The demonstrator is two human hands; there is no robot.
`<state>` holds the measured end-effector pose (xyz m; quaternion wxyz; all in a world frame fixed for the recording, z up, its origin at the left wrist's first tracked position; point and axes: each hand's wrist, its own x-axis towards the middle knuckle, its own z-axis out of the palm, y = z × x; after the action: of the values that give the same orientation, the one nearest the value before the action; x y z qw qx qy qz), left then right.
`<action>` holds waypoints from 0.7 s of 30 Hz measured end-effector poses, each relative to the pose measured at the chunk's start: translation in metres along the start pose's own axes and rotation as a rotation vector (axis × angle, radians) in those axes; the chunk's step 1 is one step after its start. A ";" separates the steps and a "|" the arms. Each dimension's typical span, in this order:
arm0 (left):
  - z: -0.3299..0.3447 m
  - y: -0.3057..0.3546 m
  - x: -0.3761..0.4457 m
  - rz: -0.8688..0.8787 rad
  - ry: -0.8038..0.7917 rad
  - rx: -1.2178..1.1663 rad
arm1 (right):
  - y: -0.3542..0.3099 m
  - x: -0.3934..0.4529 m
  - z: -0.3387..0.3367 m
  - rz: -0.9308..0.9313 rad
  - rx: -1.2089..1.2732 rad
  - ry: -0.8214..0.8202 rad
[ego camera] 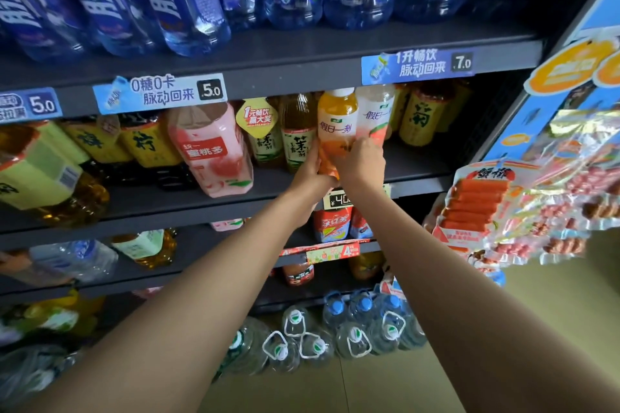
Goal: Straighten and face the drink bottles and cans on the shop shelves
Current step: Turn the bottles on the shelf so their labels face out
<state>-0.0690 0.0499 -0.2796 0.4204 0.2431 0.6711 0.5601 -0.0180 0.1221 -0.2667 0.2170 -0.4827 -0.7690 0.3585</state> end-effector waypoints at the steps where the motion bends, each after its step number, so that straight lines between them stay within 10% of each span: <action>1: 0.000 -0.004 0.002 -0.006 0.026 -0.005 | 0.006 -0.002 0.003 0.022 -0.024 -0.031; 21: -0.026 -0.026 0.000 -0.037 0.104 0.344 | 0.019 0.001 0.039 0.344 0.432 0.050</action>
<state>-0.0866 0.0290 -0.3037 0.3475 0.2699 0.7823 0.4410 -0.0342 0.1150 -0.3065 0.2698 -0.5572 -0.5759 0.5339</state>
